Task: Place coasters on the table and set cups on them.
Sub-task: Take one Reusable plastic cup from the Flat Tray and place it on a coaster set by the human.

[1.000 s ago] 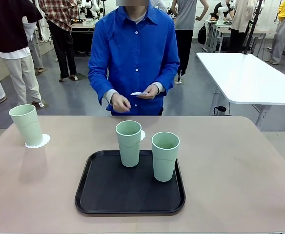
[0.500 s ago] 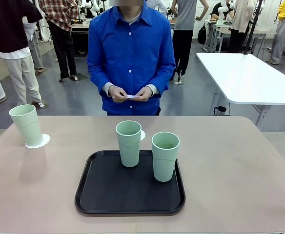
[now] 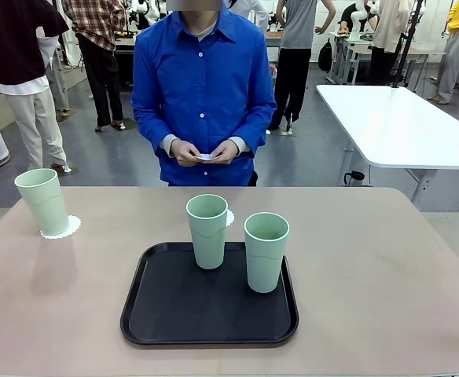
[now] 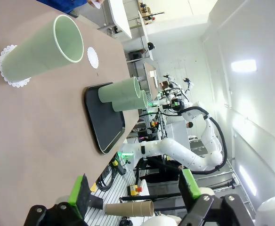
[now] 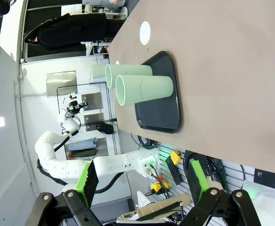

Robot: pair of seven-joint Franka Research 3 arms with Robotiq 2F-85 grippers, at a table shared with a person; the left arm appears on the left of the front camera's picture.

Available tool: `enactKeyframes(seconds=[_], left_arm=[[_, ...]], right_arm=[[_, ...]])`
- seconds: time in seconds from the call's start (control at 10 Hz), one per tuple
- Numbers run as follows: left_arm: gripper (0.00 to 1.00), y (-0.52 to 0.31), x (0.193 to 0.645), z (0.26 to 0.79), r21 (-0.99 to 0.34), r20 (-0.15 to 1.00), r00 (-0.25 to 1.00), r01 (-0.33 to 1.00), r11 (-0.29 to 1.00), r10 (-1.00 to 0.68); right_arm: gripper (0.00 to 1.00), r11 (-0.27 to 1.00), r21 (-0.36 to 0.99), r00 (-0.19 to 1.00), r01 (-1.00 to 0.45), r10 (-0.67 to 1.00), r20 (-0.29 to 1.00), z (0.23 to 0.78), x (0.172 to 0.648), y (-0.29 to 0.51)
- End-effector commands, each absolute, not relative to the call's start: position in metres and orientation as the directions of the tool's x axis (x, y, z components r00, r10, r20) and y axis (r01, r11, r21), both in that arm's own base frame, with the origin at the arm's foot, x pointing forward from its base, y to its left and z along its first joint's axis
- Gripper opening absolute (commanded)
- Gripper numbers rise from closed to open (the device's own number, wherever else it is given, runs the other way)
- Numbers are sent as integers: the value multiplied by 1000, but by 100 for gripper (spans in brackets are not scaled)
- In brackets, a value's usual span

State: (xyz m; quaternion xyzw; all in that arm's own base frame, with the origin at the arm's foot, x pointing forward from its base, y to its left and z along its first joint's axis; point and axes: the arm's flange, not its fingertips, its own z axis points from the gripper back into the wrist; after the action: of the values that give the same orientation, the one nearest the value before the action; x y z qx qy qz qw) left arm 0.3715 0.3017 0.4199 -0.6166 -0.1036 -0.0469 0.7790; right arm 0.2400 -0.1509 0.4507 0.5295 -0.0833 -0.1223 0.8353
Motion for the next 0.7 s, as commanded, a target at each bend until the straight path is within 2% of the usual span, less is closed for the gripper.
enactKeyframes(seconds=[0.0,0.3,0.6], left_arm=[[100,302,370,421,-952,215,975,197,235,54],[100,302,372,420,-951,219,974,201,235,55],[100,254,381,508,-799,418,906,401,449,-66]], right_arm=[[100,400,910,957,104,-290,18,450,240,-151],[100,400,910,957,104,-290,18,450,240,-151],[100,400,910,957,104,-290,18,450,240,-151]])
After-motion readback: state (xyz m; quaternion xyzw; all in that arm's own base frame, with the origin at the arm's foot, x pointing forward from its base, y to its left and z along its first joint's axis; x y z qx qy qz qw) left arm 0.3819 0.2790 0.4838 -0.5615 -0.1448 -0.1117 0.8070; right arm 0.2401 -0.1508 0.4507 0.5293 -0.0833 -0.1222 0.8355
